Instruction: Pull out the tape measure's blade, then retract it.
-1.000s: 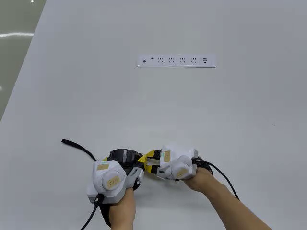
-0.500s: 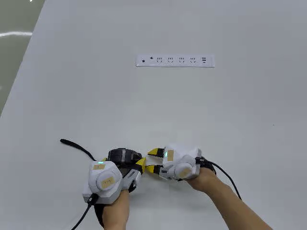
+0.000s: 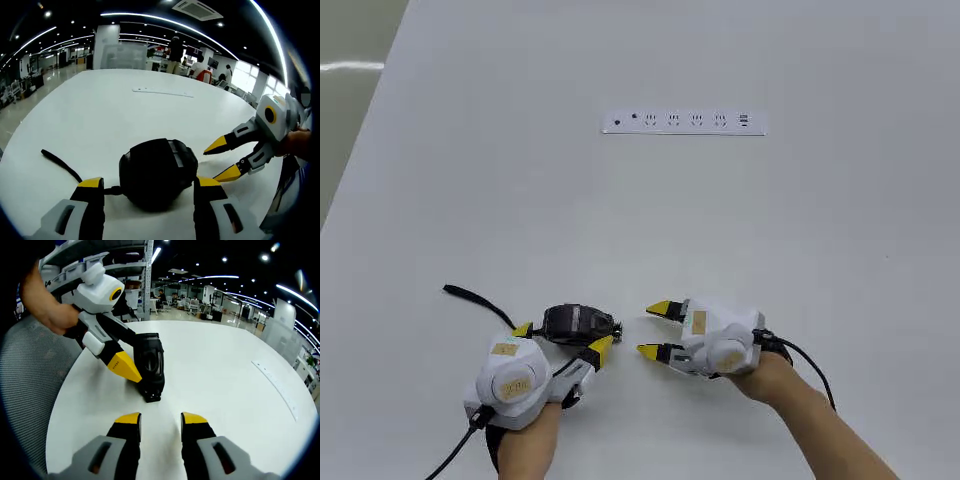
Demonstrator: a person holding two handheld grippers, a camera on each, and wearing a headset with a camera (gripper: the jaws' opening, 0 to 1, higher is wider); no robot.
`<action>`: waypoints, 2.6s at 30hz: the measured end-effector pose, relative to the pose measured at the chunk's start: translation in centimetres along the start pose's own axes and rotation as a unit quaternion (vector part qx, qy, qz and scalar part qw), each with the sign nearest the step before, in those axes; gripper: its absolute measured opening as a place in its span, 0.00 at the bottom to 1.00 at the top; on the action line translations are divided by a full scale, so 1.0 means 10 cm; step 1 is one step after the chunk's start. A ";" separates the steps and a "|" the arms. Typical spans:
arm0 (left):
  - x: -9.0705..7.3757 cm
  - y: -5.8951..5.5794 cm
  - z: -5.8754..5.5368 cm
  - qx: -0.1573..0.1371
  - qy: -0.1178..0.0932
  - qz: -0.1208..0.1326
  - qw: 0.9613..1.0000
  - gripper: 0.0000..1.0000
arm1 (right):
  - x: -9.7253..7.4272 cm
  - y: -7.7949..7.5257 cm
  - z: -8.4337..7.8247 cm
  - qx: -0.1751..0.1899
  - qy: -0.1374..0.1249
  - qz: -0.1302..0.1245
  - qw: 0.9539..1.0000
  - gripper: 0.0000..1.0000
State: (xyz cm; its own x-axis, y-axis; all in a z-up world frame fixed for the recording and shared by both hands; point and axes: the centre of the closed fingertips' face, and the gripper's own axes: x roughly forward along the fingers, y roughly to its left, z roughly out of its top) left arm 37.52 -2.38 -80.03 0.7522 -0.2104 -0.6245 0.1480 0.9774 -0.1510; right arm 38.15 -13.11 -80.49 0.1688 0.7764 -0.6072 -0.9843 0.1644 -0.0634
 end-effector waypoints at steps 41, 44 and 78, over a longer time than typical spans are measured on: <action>-0.51 0.22 -0.27 0.197 0.002 -0.186 0.963 0.89 | -1.18 0.07 -0.50 0.105 -0.044 -0.114 0.987 0.61; -0.55 0.25 -0.24 0.195 -0.006 -0.188 0.963 0.91 | -1.21 0.10 -0.51 0.119 -0.055 -0.120 0.984 0.65; -0.68 0.18 -0.22 0.197 -0.044 -0.204 0.958 1.00 | -1.31 0.23 -0.61 0.130 -0.073 -0.137 0.979 1.00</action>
State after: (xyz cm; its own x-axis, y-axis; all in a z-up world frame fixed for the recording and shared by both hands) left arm 31.24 0.74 -77.71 0.6282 -0.5910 -0.5060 0.6592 0.7498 -0.0574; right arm 33.40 -26.65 -77.49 0.4494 0.7569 -0.4745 -0.8577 0.5141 0.0077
